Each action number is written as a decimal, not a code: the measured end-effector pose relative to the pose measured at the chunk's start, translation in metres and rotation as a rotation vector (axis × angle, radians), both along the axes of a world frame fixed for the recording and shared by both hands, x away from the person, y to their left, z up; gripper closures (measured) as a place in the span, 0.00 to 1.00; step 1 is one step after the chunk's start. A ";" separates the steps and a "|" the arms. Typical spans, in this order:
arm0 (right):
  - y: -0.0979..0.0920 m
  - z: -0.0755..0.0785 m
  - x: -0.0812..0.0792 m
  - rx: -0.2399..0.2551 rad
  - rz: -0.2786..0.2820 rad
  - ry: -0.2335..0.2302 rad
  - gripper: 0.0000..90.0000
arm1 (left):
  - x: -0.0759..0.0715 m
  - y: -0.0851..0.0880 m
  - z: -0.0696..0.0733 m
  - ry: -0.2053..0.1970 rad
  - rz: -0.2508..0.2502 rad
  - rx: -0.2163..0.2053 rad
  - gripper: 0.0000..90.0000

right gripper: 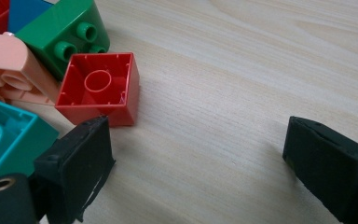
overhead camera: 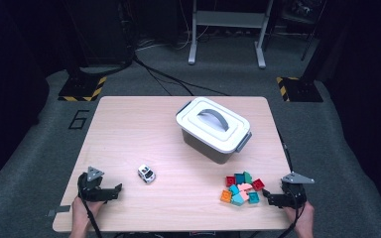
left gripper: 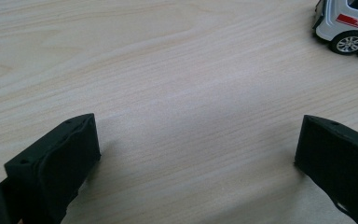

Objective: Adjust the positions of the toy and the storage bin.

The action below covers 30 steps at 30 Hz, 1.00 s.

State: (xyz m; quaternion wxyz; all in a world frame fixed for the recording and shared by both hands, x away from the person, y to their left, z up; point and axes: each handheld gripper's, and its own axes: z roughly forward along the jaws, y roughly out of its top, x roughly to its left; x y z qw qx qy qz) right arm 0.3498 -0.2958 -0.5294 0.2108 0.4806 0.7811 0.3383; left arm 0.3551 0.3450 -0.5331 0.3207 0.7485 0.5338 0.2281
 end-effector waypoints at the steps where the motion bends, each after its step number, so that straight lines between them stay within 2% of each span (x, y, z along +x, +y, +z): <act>1: 0.001 0.000 -0.001 0.009 -0.012 0.009 0.08 | 0.000 0.000 0.000 0.000 0.000 0.000 0.00; 6: 0.001 0.000 -0.001 0.011 -0.016 0.009 0.08 | 0.000 0.000 0.000 0.000 0.002 0.000 0.00; 8: 0.000 0.000 0.000 -0.002 0.002 -0.001 0.08 | 0.000 0.000 0.000 0.000 0.003 0.000 0.00; 11: 0.001 0.000 -0.001 0.011 -0.016 0.011 0.08 | 0.000 0.000 0.000 0.003 0.003 0.002 0.00; 21: 0.001 0.000 -0.001 0.008 -0.019 0.002 0.09 | -0.001 -0.001 0.000 -0.001 0.008 0.001 0.00; 29: 0.000 0.000 -0.001 0.007 -0.020 0.004 0.09 | 0.001 -0.003 0.002 -0.001 -0.039 -0.011 0.00; 30: 0.000 0.000 -0.001 0.005 -0.020 0.002 0.09 | 0.001 -0.005 0.009 -0.005 -0.053 -0.028 0.00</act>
